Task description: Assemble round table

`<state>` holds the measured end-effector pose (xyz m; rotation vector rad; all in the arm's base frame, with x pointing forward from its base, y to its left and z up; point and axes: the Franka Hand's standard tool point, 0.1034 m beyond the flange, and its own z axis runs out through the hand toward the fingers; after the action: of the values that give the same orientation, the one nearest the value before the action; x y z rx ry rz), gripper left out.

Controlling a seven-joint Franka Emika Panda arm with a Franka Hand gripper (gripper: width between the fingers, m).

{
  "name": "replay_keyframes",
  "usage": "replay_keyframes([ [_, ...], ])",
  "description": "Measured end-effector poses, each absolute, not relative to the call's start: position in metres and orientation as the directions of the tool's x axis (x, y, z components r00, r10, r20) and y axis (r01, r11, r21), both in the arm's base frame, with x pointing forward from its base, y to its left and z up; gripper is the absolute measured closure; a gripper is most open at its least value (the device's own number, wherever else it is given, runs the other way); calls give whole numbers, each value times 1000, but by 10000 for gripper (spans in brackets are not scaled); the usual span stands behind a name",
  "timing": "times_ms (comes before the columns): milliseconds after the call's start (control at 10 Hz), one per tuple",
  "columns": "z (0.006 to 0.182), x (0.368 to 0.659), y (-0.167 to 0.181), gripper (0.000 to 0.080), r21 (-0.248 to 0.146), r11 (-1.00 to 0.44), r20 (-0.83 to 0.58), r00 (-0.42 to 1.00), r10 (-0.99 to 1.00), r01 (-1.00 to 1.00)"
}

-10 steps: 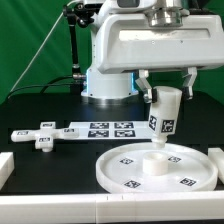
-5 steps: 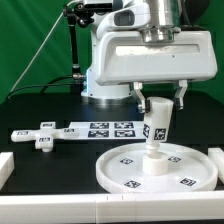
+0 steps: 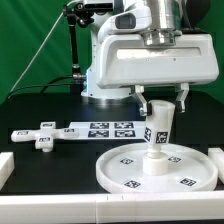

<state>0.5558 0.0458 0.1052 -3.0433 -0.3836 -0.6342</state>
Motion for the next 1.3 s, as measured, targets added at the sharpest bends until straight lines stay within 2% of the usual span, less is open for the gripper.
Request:
replay_keyframes([
  [500, 90, 551, 46, 387, 40, -970, 392, 889, 234, 238],
  [900, 90, 552, 45, 387, 44, -971, 406, 884, 233, 235],
  [1000, 90, 552, 45, 210, 44, -971, 405, 884, 233, 235],
  [1200, 90, 552, 44, 210, 46, -970, 402, 884, 238, 240],
  [1300, 94, 555, 40, 158, 53, -969, 405, 882, 243, 243],
])
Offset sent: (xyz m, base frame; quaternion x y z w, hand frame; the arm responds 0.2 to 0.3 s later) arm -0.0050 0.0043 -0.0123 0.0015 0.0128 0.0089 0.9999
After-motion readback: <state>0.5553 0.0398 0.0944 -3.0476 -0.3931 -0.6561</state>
